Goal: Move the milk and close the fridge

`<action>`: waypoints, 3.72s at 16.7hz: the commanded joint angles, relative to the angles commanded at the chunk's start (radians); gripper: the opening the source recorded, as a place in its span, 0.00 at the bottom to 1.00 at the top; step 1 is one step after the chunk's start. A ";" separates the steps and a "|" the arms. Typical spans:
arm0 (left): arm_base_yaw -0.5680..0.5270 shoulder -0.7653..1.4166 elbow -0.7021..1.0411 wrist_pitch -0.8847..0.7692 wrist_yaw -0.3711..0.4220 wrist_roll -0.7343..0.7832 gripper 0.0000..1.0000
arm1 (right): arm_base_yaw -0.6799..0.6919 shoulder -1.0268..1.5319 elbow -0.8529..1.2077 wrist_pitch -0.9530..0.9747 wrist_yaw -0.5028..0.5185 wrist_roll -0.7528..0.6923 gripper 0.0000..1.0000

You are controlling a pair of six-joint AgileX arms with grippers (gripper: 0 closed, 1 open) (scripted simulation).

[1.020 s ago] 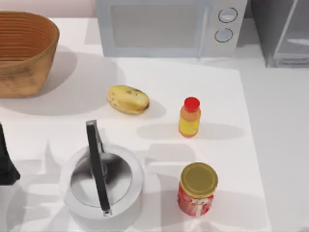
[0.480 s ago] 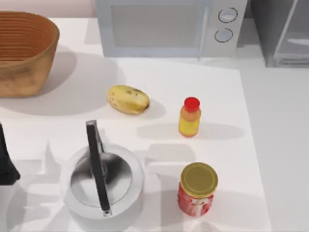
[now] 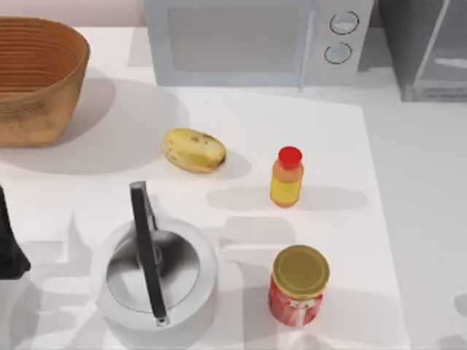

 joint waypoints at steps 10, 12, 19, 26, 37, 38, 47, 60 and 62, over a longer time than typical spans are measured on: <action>0.000 0.000 0.000 0.000 0.000 0.000 1.00 | -0.902 1.049 0.335 -0.013 -0.426 -1.045 1.00; 0.000 0.000 0.000 0.000 0.000 0.000 1.00 | -1.065 1.235 0.386 0.010 -0.507 -1.216 1.00; 0.000 0.000 0.000 0.000 0.000 0.000 1.00 | -1.453 1.645 0.480 0.088 -0.732 -1.592 1.00; 0.000 0.000 0.000 0.000 0.000 0.000 1.00 | -1.472 1.668 0.481 0.093 -0.749 -1.612 1.00; 0.000 0.000 0.000 0.000 0.000 0.000 1.00 | -1.079 1.701 0.465 0.629 -0.634 -0.941 1.00; 0.000 0.000 0.000 0.000 0.000 0.000 1.00 | -1.021 1.704 0.462 0.706 -0.620 -0.838 1.00; 0.000 0.000 0.000 0.000 0.000 0.000 1.00 | -0.609 1.697 0.456 1.233 -0.532 -0.250 1.00; 0.000 0.000 0.000 0.000 0.000 0.000 1.00 | -0.374 1.656 0.407 1.350 -0.391 -0.075 1.00; 0.000 0.000 0.000 0.000 0.000 0.000 1.00 | -0.219 1.639 0.362 1.393 -0.278 0.023 1.00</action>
